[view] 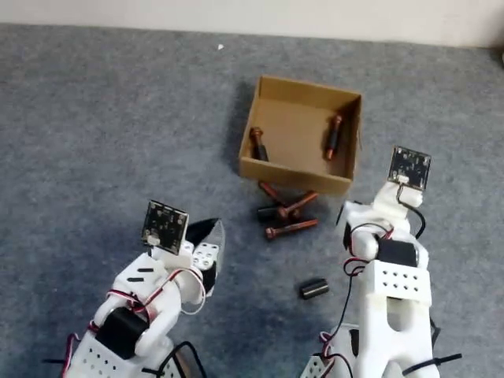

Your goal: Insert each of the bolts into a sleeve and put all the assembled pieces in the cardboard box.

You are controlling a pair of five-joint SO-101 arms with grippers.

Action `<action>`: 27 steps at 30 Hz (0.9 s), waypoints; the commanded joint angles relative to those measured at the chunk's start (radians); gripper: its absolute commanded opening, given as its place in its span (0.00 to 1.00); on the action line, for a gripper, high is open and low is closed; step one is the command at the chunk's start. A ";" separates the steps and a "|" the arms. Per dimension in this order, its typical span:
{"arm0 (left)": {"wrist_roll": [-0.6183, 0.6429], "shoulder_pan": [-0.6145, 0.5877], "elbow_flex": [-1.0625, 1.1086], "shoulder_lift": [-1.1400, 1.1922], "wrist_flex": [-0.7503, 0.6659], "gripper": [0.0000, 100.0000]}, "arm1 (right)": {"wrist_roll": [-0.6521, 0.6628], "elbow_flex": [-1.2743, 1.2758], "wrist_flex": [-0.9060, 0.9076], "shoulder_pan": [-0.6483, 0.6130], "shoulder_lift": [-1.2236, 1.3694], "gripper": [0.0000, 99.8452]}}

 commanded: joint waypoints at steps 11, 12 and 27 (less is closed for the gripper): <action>-0.008 0.117 -0.355 0.753 -0.164 0.09 | -0.041 -0.013 -0.045 0.067 -0.024 0.01; -0.008 0.119 -0.375 0.825 -0.201 0.09 | -0.043 -0.013 -0.045 0.073 -0.024 0.01; -0.002 0.223 -0.687 1.664 -0.546 0.19 | -0.038 -0.015 -0.051 0.076 -0.024 0.01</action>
